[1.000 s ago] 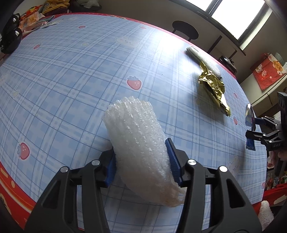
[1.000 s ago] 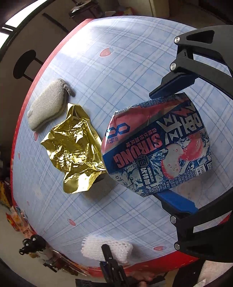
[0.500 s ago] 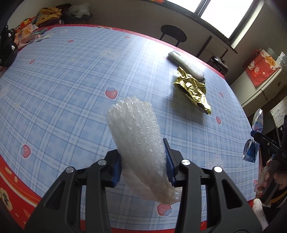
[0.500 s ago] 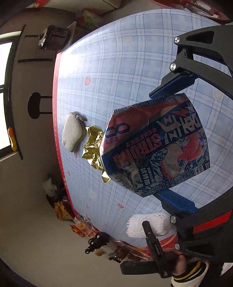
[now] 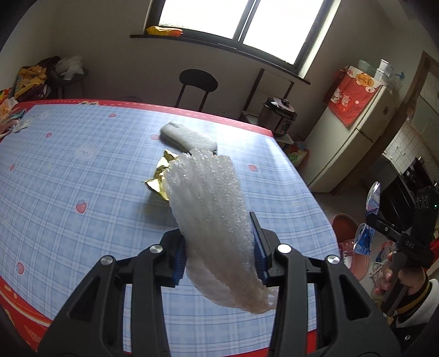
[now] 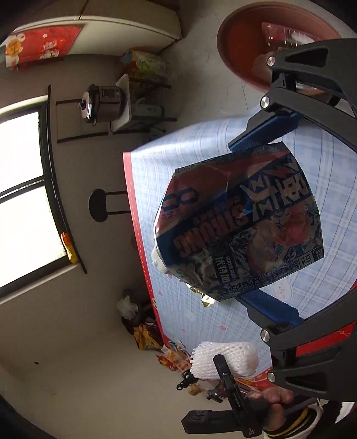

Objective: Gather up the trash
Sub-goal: 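Carry the foam net and snack packet to the bin and release them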

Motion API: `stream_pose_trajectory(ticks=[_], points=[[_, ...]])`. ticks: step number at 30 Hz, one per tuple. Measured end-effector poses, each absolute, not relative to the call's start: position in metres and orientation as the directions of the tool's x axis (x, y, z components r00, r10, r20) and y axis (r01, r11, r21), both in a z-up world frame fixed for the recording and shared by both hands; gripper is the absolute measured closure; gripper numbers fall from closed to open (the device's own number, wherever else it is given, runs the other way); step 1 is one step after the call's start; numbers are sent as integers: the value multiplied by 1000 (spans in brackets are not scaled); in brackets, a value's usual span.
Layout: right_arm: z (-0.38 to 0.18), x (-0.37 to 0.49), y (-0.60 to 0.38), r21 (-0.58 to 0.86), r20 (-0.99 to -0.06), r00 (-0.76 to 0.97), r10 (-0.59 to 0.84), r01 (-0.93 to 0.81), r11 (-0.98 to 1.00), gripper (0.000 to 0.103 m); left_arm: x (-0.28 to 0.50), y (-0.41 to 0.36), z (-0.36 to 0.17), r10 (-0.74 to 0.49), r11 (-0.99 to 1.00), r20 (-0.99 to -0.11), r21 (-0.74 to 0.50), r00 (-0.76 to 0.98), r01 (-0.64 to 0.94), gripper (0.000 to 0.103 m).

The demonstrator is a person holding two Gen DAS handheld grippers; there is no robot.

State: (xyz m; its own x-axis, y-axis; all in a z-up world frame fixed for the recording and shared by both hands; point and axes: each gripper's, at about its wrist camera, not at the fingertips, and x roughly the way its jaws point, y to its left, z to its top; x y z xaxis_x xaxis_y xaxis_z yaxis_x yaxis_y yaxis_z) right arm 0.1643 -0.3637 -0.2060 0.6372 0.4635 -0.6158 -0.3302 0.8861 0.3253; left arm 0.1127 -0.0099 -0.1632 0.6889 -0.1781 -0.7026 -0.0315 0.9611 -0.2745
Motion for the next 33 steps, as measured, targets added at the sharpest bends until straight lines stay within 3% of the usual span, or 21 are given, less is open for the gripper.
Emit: stream_pose_trajectory(ticks=[12, 18, 33], points=[[-210, 152, -533, 333, -617, 719, 320, -129, 934, 9, 126, -142, -138, -242, 964, -687, -250, 685, 91, 61], [-213, 160, -553, 333, -624, 716, 315, -121, 935, 5, 127, -176, -136, -249, 966, -693, -230, 676, 120, 61], [-159, 113, -602, 269, -522, 833, 186, -46, 962, 5, 141, -249, -118, -333, 941, -677, -201, 656, 271, 60]])
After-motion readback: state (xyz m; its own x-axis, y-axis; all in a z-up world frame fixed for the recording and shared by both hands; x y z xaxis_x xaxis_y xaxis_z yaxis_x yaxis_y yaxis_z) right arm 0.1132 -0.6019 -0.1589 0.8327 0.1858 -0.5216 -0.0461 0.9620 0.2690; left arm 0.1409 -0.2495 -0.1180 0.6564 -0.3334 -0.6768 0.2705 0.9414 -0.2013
